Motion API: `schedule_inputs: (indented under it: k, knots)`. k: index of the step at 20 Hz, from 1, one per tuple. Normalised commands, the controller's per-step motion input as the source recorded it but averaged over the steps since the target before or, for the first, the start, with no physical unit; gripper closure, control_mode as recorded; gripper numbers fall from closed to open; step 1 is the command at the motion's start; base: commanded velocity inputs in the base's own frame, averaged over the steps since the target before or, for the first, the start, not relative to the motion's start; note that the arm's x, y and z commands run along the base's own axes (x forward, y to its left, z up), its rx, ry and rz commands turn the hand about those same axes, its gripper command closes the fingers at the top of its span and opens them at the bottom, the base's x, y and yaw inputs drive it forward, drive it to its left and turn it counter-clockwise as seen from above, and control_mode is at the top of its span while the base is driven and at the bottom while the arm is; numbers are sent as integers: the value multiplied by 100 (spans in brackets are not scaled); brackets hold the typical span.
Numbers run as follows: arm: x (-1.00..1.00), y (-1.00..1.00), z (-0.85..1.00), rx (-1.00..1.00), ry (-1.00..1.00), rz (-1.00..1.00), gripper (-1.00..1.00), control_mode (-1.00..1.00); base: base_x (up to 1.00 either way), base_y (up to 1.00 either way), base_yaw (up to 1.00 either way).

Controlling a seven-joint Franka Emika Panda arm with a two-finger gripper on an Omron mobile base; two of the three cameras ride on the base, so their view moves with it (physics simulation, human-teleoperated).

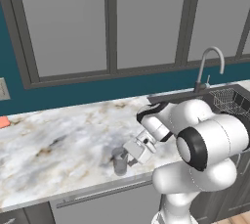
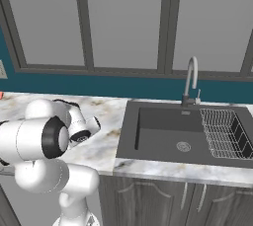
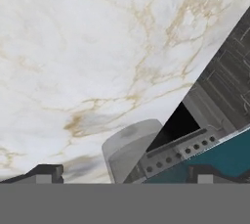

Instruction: Move the glass cup from next to the sink to the open cabinet. Then, move the bowl with the onion to the fridge to clear the area for faucet cleaning.

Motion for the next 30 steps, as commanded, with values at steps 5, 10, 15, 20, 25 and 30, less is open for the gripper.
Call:
schedule_inputs:
  k: [5, 10, 15, 20, 25, 30]
  knots:
    - [0, 22, 0, 0, -2, -10, -100, -100, 0, 0, 0]
    - [-17, 1, 0, 1, 0, 1, -100, -100, 0, 0, 0]
    - [-16, 0, 1, 0, -8, 2, -100, -100, 0, 0, 0]
    - [-2, 0, 0, 0, 0, 1, -100, -100, 0, 0, 0]
    - [0, 0, 3, 0, 0, 0, -100, -100, 0, 0, 0]
    - [0, 6, 0, 1, 0, -1, -100, -100, 0, 0, 0]
